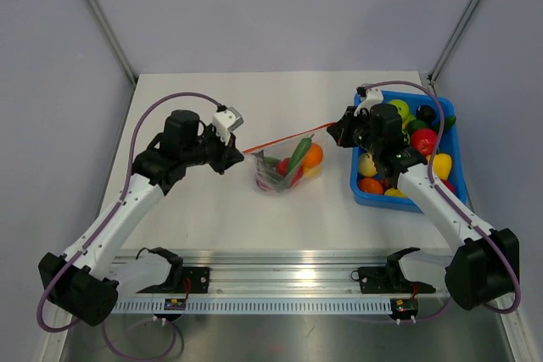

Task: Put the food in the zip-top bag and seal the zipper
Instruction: Place the zipper food storage bag at the center of the board.

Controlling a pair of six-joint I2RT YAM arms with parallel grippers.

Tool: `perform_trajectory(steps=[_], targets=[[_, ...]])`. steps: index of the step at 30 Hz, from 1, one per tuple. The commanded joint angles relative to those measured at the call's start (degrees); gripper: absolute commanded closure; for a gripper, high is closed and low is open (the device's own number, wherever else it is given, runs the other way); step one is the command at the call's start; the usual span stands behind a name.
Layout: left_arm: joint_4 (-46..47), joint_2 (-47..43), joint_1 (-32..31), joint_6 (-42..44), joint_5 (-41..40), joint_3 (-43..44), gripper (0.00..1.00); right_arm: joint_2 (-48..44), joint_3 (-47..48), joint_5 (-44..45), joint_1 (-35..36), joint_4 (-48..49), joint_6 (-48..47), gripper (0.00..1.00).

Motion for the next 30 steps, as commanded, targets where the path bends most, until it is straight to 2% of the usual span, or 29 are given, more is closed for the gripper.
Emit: perform_trajectory(steps=[1, 6, 9, 13, 16, 19, 20, 21, 22, 23, 26, 29, 30], targets=[[-0.84, -2.63, 1.92, -1.89, -1.56, -0.27, 1.00, 0.31, 0.42, 5.11, -2.08, 3.15, -0.75, 1.00], [3.12, -0.08, 2.01, -3.48, -0.42, 5.16, 1.00, 3.30, 4.81, 0.18, -2.08, 3.68, -4.25, 1.00], [4.70, 4.30, 2.54, -0.94, -1.03, 8.86, 1.00, 5.23, 7.36, -1.57, -2.08, 10.16, -7.24, 1.00], [5.93, 9.76, 5.17, 1.79, 0.28, 18.68, 1.00, 11.72, 16.05, -5.53, -2.08, 13.17, -10.59, 1.00], [5.15, 11.09, 7.28, 2.32, 5.37, 22.93, 1.00, 16.39, 26.06, -9.13, -2.00, 9.75, -12.09, 1.00], [6.98, 7.93, 7.46, 2.33, 7.14, 21.37, 1.00, 16.40, 23.91, -12.65, -2.08, 10.79, -12.18, 1.00], [8.47, 6.96, 7.46, 1.28, 7.31, 18.22, 0.91, 15.00, 22.33, -13.78, -2.08, 11.06, -12.35, 1.00], [9.18, 4.43, 7.46, 0.75, 7.40, 16.37, 0.72, 14.21, 20.48, -14.32, -2.00, 10.89, -12.27, 0.97], [9.97, 3.27, 7.46, -0.22, 7.05, 14.52, 0.25, 12.02, 16.29, -14.84, -2.00, 10.54, -12.26, 0.71], [11.89, 1.78, 7.46, -2.40, 6.61, 11.98, 0.03, 10.78, 13.90, -15.20, -2.08, 10.36, -12.26, 0.47], [13.58, -2.62, 7.46, -6.01, 4.42, 5.81, 0.01, 3.69, 4.84, -11.10, -2.00, 9.49, -10.16, 0.14], [11.05, -4.64, 7.46, -9.00, 2.31, 5.18, 0.01, -5.44, -0.45, -5.91, -2.00, 7.38, -8.49, 0.01], [10.08, -4.65, 7.46, -11.36, 1.35, 6.40, 0.01, -7.32, -0.45, -4.93, -2.08, 3.54, -7.44, 0.00]])
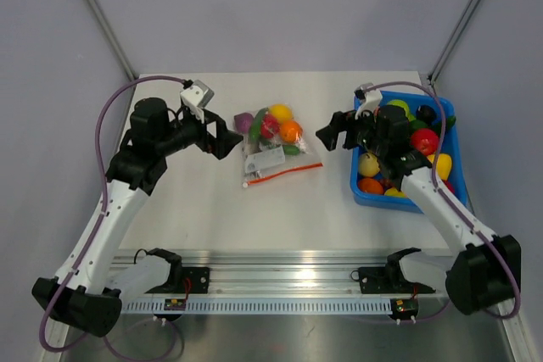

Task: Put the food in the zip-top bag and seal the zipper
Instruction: Place the zipper food storage bag at the center of the board, then reset both arms

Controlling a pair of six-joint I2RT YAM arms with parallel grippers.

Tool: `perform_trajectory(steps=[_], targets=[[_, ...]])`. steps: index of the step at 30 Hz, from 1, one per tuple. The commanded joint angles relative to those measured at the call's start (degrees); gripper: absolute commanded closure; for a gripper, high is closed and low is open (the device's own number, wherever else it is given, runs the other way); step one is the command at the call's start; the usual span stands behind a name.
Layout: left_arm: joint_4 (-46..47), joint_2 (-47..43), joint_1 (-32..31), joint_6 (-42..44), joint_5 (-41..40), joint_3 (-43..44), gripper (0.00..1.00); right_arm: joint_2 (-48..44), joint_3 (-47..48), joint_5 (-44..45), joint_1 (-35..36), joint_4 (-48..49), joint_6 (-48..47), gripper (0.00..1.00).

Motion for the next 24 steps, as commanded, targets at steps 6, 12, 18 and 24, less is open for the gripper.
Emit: perform_trajectory(steps=[6, 12, 18, 24], targets=[[-3.41, -1.74, -0.48, -13.39, -0.26, 0.87, 0.01, -15.52, 8.54, 13.61, -0.22, -24.57, 5.95, 0.01], [-3.49, -8.32, -0.92, -16.56, -8.87, -4.93, 0.01, -15.44, 14.70, 29.50, -0.23, -42.09, 9.38, 0.01], [-4.63, -13.07, -0.92, -16.82, -18.37, -9.68, 0.01, -14.56, 16.73, 39.20, -0.23, -49.31, 14.40, 0.01], [-7.28, -15.36, -1.00, -16.47, -22.59, -10.04, 0.01, -16.31, 13.92, 39.81, -0.23, -47.29, 15.89, 0.00]])
